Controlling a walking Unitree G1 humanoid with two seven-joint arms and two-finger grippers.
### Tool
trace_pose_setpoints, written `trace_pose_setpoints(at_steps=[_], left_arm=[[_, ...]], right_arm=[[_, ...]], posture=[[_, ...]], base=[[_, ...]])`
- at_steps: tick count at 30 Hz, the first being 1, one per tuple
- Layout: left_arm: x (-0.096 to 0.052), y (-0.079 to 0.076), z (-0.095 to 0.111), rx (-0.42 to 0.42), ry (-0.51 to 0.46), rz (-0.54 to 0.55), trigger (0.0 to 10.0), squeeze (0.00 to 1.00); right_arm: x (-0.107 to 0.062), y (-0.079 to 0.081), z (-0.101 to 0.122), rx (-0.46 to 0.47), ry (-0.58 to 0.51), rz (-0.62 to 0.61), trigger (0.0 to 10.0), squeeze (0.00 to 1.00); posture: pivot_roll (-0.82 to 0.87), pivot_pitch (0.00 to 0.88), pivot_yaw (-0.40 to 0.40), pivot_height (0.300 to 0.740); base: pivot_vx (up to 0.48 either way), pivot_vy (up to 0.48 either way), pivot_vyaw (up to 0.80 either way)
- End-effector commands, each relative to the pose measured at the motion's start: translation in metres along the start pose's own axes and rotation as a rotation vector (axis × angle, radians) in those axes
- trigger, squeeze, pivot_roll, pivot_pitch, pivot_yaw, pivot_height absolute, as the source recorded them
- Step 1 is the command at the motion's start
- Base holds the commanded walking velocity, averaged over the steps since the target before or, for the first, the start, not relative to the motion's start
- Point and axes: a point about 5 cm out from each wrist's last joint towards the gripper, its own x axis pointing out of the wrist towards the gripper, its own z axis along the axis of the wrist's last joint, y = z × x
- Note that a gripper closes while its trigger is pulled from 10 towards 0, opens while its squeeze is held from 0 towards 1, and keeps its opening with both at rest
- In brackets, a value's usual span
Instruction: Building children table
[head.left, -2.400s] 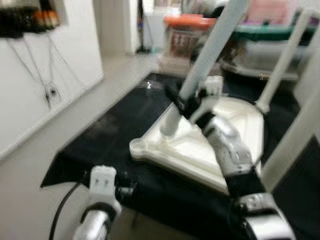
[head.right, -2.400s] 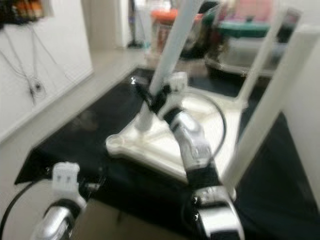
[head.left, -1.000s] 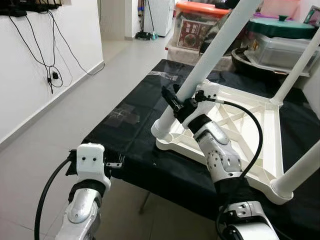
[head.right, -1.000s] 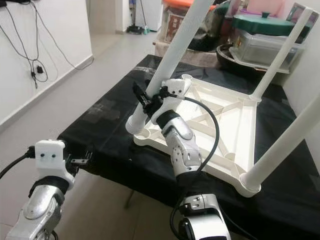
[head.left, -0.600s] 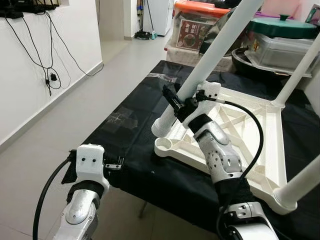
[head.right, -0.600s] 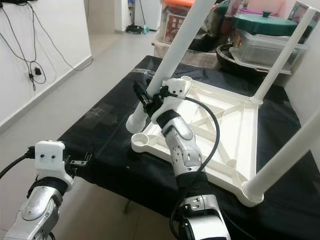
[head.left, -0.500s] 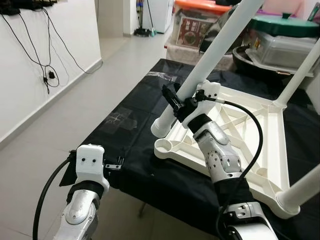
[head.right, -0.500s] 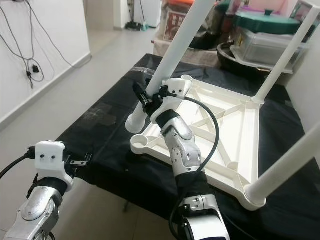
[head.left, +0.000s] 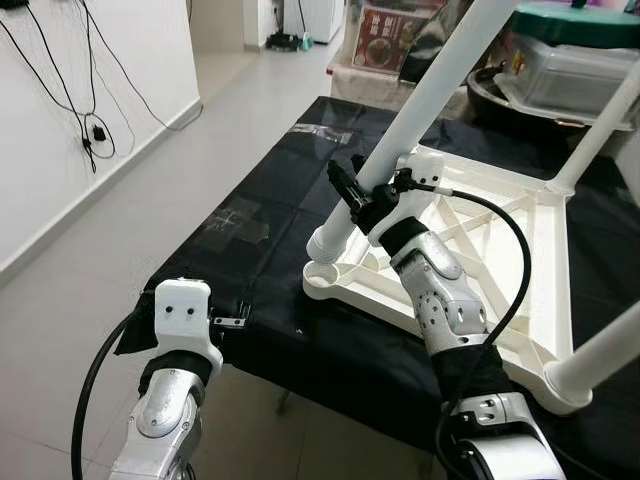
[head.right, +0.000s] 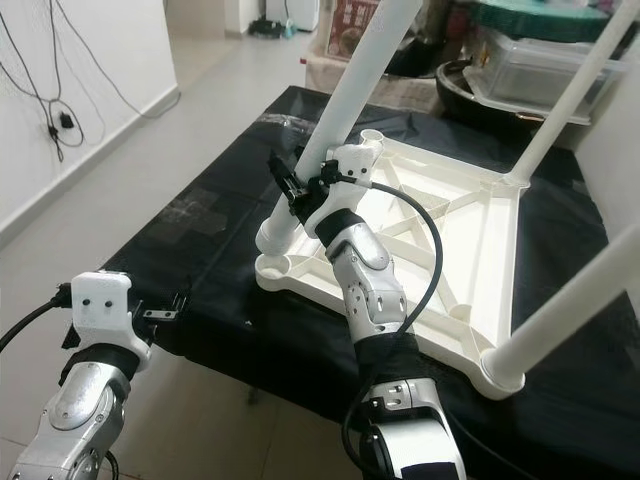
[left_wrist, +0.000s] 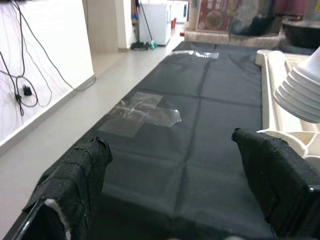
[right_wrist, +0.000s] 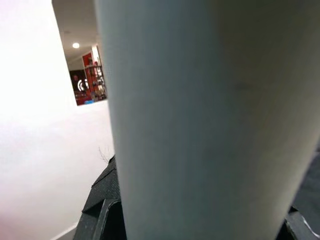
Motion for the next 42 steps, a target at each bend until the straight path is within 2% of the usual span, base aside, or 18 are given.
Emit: trace_pose_setpoints(at_steps=[1, 22, 34, 42], left_arm=[[0.0009, -0.0018, -0.0038, 0.008, 0.012, -0.014, 10.0, 0.00], [-0.0020, -0.0071, -0.0081, 0.011, 0.023, -0.051, 10.0, 0.00], [-0.0002, -0.0086, -0.0075, -0.007, 0.022, -0.055, 10.0, 0.00], [0.0014, -0.0025, -0.0066, 0.001, 0.016, -0.012, 10.0, 0.00]], right_arm=[[-0.0027, -0.0011, -0.0007, -0.006, -0.009, -0.004, 10.0, 0.00], [-0.0038, 0.0009, -0.0010, -0.008, -0.014, -0.001, 10.0, 0.00], [-0.0029, -0.0003, 0.0012, -0.010, -0.019, 0.006, 10.0, 0.00], [-0.0029, 0.0026, 0.0000, -0.003, -0.015, 0.020, 10.0, 0.00]], posture=[[0.10, 0.054, -0.087, 0.740], [0.10, 0.039, -0.084, 0.740], [0.10, 0.028, -0.083, 0.740], [0.10, 0.033, -0.085, 0.740]], base=[[0.251, 0.000, 0.00], [0.252, 0.000, 0.00], [0.000, 0.000, 0.00], [0.000, 0.000, 0.00]])
